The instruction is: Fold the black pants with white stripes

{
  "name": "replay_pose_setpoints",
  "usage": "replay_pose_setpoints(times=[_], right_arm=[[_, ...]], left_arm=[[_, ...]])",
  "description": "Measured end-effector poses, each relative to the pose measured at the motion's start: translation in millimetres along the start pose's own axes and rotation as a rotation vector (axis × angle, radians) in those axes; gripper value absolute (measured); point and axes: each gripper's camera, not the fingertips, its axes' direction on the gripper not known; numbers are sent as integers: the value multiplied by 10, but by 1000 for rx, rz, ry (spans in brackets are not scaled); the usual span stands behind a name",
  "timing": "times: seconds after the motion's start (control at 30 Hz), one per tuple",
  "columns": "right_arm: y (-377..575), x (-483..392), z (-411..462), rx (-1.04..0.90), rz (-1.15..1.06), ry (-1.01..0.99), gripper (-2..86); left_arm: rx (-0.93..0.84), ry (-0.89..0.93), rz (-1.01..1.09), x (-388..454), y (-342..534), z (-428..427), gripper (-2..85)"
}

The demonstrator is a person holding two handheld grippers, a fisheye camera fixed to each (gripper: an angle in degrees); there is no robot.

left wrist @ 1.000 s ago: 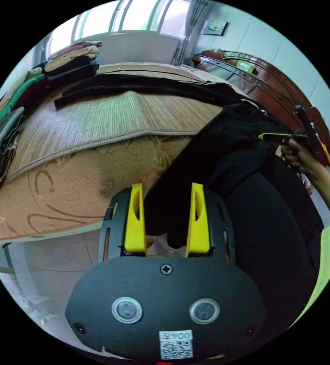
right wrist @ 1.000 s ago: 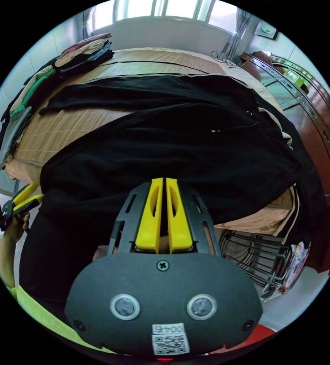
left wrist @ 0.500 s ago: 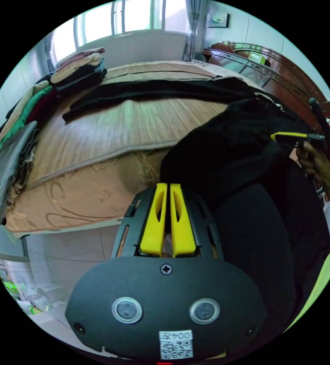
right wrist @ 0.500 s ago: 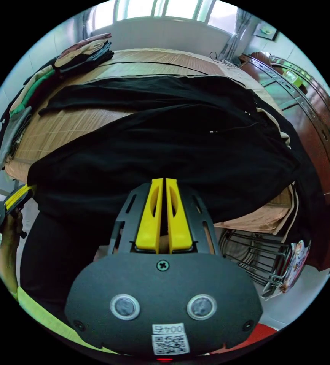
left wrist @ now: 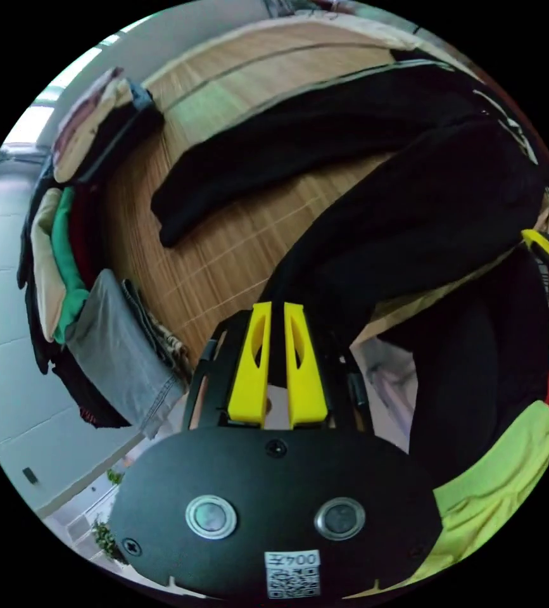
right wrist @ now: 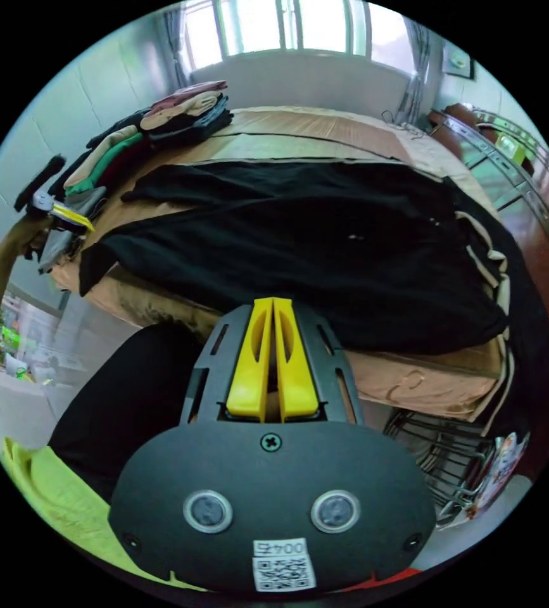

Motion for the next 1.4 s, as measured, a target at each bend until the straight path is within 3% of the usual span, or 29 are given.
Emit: replay_pose_setpoints(times=[0.2,0.33,0.4,0.43,0.47,0.57,0.73,0.93,1.0,1.07,1.23,1.4], right_arm=[[-298,961,-32,60,114,238,-7],[-674,1590,307,14,213,344,-6],[-765,1794,570,-86,207,389,-5],[-752,1897,784,-188,163,414,-6],[-686,1887,777,-118,69,443,-7],[-583,2015,862,-154,-36,555,-8],[-547,2504,696,-182,286,317,-6],[-347,2108,706,-235,103,412,-3],[-208,2107,516,-125,137,371,3],[54,2066,286,25,152,208,30],[306,2013,361,90,139,128,64],[15,2031,656,68,178,58,51]], left_arm=[[342,380,-71,-233,298,-393,16],[275,293,-179,84,416,174,11],[328,346,-302,168,547,382,9],[397,368,-376,218,651,454,8],[436,373,-403,235,699,463,7],[525,335,-394,317,664,446,5],[442,200,-144,229,-203,180,3],[172,178,-27,-192,-585,-37,1],[229,164,-58,-245,-323,-150,1],[317,210,-115,-276,22,-189,1],[534,328,-362,-227,748,35,2],[434,228,-338,86,264,146,1]])
